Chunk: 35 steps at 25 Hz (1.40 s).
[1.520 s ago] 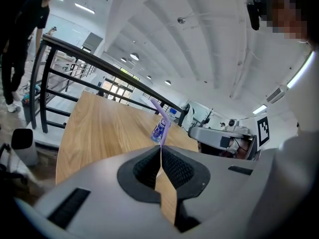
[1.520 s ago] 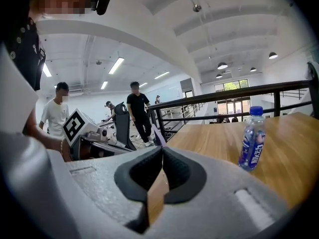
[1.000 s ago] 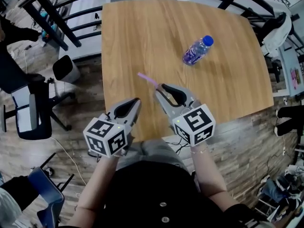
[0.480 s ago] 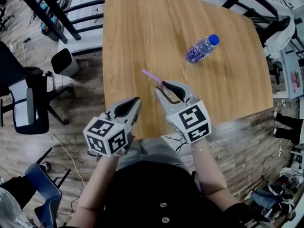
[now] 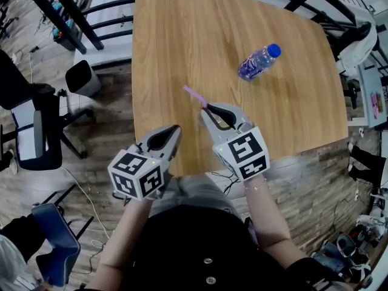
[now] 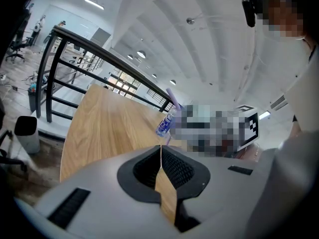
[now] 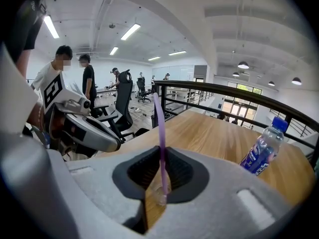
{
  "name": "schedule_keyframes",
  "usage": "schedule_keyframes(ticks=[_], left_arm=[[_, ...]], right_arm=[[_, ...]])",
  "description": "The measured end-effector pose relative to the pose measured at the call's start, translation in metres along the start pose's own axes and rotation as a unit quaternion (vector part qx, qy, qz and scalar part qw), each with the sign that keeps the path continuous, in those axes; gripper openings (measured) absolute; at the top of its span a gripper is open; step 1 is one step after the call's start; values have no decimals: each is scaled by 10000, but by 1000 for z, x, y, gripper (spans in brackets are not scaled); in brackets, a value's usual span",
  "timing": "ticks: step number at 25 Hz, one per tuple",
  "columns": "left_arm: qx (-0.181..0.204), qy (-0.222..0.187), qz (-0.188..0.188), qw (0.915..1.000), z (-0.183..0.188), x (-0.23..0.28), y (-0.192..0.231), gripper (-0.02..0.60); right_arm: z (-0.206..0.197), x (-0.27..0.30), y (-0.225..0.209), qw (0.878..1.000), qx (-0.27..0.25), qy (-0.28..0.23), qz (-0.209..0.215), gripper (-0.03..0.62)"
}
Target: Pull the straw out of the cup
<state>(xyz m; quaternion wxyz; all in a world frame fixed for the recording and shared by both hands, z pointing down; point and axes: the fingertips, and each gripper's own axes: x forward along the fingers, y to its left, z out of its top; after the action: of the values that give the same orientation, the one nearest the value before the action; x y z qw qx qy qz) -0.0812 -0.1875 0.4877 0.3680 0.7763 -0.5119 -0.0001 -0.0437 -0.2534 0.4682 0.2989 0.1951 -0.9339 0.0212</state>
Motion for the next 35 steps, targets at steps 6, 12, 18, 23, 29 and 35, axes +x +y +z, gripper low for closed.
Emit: schedule_keyframes(ticks=[6,12,18,23,29,35], left_arm=[[33,43,-78,10000,3,1,-5,21],[81,43,-154,9998,8,2,-7,21],[191,7,-250,9995,17,4,-14,21],[339,-44,-327,9989,27,3,-17,21],[480,-55,-426,9979,33,3,-26,21],[611,-29,-542,9967,36,4,-40,21]], right_arm=[[2,-6,0,9994,283,-161,78,32],[5,-15,0,9962,745,-457,15,32],[20,-35,-8,9910,917,-965,-167,32],[39,-57,-16,9786,1209,-1631,-321,32],[47,-83,-27,9652,1500,-2053,-609,32],[55,-110,-33,9510,1724,-2444,-779,32]])
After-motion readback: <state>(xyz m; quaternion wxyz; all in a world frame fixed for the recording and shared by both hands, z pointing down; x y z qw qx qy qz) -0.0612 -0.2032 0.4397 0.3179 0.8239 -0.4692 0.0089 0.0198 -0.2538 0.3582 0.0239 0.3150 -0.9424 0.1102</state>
